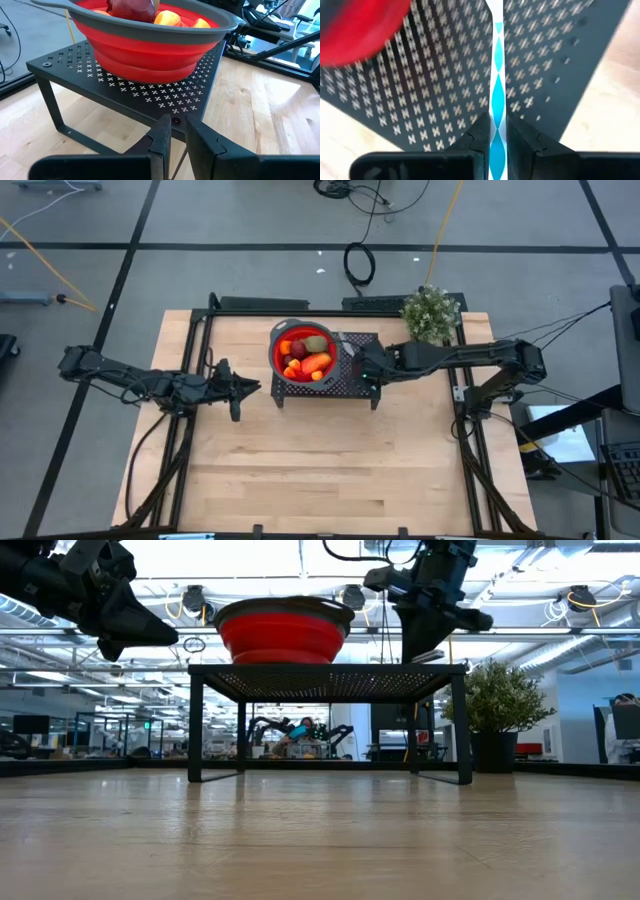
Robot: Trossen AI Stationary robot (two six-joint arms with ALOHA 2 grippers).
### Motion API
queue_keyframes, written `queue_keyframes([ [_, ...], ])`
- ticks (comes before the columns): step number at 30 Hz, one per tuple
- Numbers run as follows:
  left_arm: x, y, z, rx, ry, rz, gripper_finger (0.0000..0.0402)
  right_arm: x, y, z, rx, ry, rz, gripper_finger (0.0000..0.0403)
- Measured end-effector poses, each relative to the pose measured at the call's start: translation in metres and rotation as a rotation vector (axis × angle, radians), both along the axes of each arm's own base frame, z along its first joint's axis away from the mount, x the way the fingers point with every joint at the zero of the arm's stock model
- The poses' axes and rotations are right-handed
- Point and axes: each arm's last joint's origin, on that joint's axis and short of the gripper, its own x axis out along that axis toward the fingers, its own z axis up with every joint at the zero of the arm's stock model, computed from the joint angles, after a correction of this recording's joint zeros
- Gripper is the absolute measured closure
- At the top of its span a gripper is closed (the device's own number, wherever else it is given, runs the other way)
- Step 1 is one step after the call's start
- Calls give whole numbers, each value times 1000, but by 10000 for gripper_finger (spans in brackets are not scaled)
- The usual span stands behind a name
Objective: Pick & Place Fruit
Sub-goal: Put the knife on the shelf
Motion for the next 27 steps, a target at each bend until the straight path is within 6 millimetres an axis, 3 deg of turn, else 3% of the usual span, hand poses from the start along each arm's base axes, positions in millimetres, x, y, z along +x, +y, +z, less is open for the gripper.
queue_keyframes([
  [9,0,0,0,-2,-1,2,350,-11,0,15,46,-108,-212,369],
  [17,2,0,6,35,-47,-9,350,-5,18,17,153,-224,-365,369],
  [27,2,0,8,103,-49,-28,350,-1,38,11,162,-262,-462,369],
])
